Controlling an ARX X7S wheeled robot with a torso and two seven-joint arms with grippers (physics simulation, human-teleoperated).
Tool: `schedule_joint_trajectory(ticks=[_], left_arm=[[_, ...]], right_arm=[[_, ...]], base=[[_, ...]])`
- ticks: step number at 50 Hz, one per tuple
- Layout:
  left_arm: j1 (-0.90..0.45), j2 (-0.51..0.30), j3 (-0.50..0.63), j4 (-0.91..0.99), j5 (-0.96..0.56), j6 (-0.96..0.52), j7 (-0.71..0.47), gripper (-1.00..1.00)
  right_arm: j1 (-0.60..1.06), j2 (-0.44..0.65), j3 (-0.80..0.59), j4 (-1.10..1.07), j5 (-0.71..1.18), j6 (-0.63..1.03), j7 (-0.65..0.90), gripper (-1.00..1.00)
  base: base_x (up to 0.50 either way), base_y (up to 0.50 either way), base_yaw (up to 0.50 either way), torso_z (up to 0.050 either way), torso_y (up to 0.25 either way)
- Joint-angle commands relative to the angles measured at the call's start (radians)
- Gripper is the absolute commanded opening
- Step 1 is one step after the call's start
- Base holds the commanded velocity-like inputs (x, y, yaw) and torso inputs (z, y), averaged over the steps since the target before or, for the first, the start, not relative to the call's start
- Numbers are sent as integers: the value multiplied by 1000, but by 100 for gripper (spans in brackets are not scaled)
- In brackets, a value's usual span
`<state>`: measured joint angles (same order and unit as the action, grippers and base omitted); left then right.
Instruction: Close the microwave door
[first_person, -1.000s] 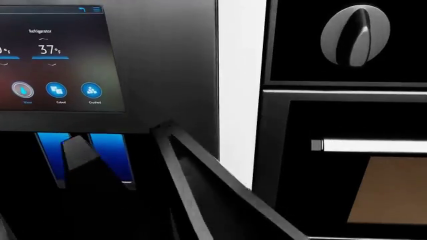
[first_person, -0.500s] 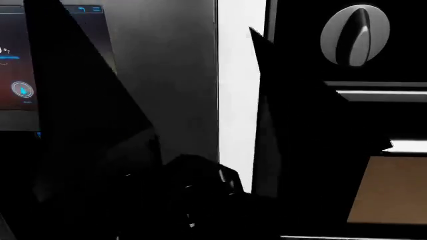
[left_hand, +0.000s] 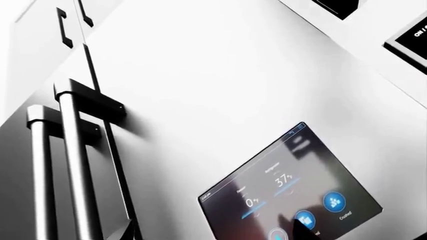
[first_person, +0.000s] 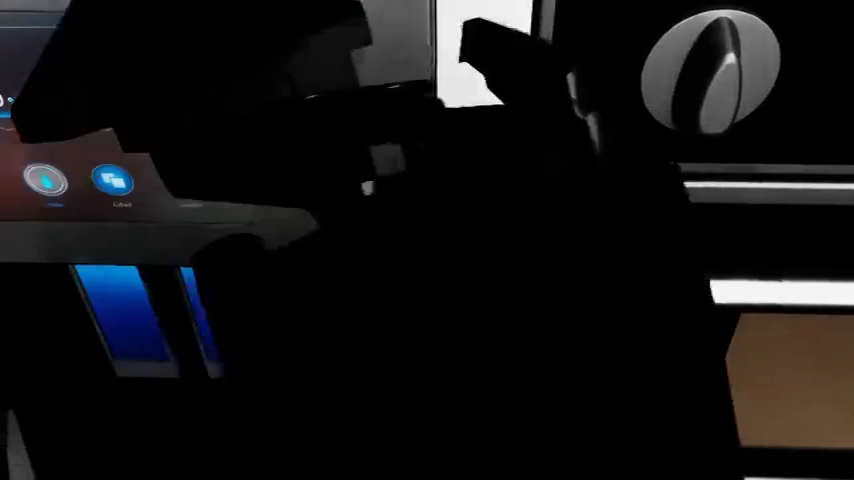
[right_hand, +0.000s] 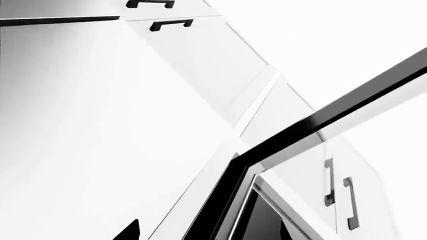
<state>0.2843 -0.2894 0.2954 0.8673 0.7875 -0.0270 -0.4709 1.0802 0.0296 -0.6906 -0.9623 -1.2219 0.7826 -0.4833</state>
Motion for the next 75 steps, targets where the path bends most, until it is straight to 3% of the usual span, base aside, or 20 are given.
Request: schedule_joint_trajectory(ticks=[1, 46, 51, 75], left_arm=[[-22, 0, 3, -3, -8, -11, 15, 100], [-76, -9, 5, -4, -33, -41, 47, 100], [-97, -10, 0, -2, -46, -53, 64, 100], [-150, -11, -7, 5, -67, -91, 108, 100]], right_arm=[[118, 18, 39, 39, 54, 74, -11, 100], [243, 74, 204, 326, 384, 68, 151, 100], [256, 77, 295, 369, 460, 64, 179, 100], [267, 99, 458, 515, 613, 11, 266, 100]], base=[[0, 0, 0, 0, 0], [0, 0, 0, 0, 0], [0, 0, 0, 0, 0], [0, 0, 0, 0, 0]])
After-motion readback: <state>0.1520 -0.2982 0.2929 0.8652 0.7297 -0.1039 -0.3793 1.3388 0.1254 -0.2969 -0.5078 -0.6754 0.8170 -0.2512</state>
